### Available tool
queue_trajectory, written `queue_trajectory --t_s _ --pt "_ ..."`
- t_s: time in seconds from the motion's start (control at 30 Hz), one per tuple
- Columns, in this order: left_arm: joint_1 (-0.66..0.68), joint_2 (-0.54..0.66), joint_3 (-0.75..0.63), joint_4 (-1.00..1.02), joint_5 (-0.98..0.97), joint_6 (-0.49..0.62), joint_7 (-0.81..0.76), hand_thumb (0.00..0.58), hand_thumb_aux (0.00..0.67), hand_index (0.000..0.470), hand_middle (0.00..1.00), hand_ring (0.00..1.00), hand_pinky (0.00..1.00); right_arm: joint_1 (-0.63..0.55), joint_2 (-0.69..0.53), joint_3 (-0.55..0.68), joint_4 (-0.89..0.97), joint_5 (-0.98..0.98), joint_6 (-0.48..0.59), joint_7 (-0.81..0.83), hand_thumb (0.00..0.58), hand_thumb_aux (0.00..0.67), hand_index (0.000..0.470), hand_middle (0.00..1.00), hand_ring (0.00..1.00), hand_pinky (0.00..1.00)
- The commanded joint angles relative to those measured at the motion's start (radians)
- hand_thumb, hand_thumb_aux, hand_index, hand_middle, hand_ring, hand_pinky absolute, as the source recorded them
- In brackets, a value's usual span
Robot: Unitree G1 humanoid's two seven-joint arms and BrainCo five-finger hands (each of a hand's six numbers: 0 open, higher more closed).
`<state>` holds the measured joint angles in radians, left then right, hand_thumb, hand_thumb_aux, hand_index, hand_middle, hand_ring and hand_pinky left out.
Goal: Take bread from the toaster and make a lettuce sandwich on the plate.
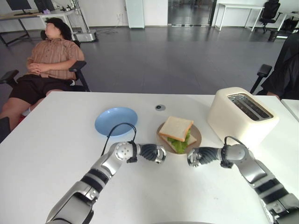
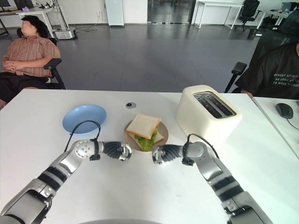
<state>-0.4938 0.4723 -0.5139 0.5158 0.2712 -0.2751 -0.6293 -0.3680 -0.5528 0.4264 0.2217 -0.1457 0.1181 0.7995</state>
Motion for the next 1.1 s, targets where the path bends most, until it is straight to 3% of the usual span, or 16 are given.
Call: queue_trajectory --t_s 0.03,0.13,0.23,0.33,0.4,0.43,0.47,0.5,0.53,0.67,0.8,0.87,0.97,1.1 --pt "-0.149 -0.079 0.027 0.346 0.068 -0.044 0.160 0.580 0.670 0.470 1.00 1.00 1.00 -0.166 0.110 -0.010 0.253 -0.049 -0.047 -0.093 0.580 0.670 0.470 1.00 1.00 1.00" --pt "-0.271 -0.133 0.063 0.584 0.083 -0.056 0.305 0.580 0.670 0.470 1.00 1.00 1.00 -0.285 0.191 -0.032 0.454 -0.060 -0.104 -0.180 0.580 0.670 0.470 1.00 1.00 1.00" --pt "-0.300 -0.157 0.086 0.671 0.077 -0.098 0.326 0.580 0.670 0.470 1.00 1.00 1.00 -0.317 0.210 -0.055 0.526 -0.048 -0.147 -0.202 0.580 0.670 0.470 1.00 1.00 1.00" --pt "-0.276 -0.148 0.138 0.645 0.017 -0.171 0.230 0.580 0.670 0.470 1.00 1.00 1.00 -0.272 0.169 -0.111 0.424 0.005 -0.145 -0.142 0.580 0.670 0.470 1.00 1.00 1.00" --pt "-0.223 -0.131 0.207 0.535 -0.093 -0.201 0.102 0.580 0.670 0.470 1.00 1.00 1.00 -0.196 0.136 -0.184 0.239 0.092 -0.091 -0.094 0.580 0.670 0.470 1.00 1.00 1.00" --pt "-0.185 -0.125 0.246 0.448 -0.165 -0.190 0.040 0.580 0.670 0.470 0.93 0.93 0.93 -0.152 0.130 -0.228 0.134 0.140 -0.060 -0.091 0.580 0.670 0.470 1.00 1.00 1.00" --pt "-0.132 -0.119 0.284 0.327 -0.244 -0.157 -0.011 0.580 0.670 0.470 0.67 0.67 0.67 -0.105 0.138 -0.278 0.024 0.197 -0.039 -0.103 0.516 0.447 0.313 1.00 1.00 1.00" --pt "-0.070 -0.114 0.323 0.187 -0.322 -0.105 -0.037 0.569 0.578 0.405 0.08 0.08 0.08 -0.057 0.156 -0.329 -0.086 0.254 -0.014 -0.129 0.000 0.000 0.000 0.19 0.19 0.19" --pt "-0.015 -0.109 0.354 0.062 -0.377 -0.055 -0.043 0.000 0.000 0.000 0.00 0.00 0.00 -0.015 0.173 -0.368 -0.179 0.297 0.009 -0.157 0.000 0.000 0.000 0.00 0.00 0.00" --pt "0.196 -0.163 0.501 -0.359 -0.567 0.137 0.106 0.000 0.000 0.000 0.00 0.00 0.00 0.174 0.279 -0.445 -0.460 0.365 0.010 -0.319 0.000 0.000 0.000 0.00 0.00 0.00" --pt "0.387 -0.221 0.508 -0.602 -0.514 0.203 0.261 0.000 0.000 0.000 0.00 0.00 0.00 0.357 0.384 -0.395 -0.606 0.290 -0.065 -0.464 0.000 0.000 0.000 0.00 0.00 0.00" --pt "0.460 -0.270 0.490 -0.667 -0.470 0.215 0.340 0.000 0.000 0.000 0.00 0.00 0.00 0.410 0.425 -0.362 -0.626 0.209 -0.134 -0.541 0.000 0.000 0.000 0.00 0.00 0.00" --pt "0.468 -0.301 0.489 -0.660 -0.393 0.196 0.419 0.000 0.000 0.000 0.00 0.00 0.00 0.394 0.423 -0.342 -0.543 -0.013 -0.363 -0.679 0.000 0.000 0.000 0.00 0.00 0.00" --pt "0.436 -0.284 0.525 -0.635 -0.348 0.154 0.448 0.000 0.000 0.000 0.00 0.00 0.00 0.388 0.449 -0.334 -0.462 -0.059 -0.468 -0.747 0.000 0.000 0.000 0.00 0.00 0.00"
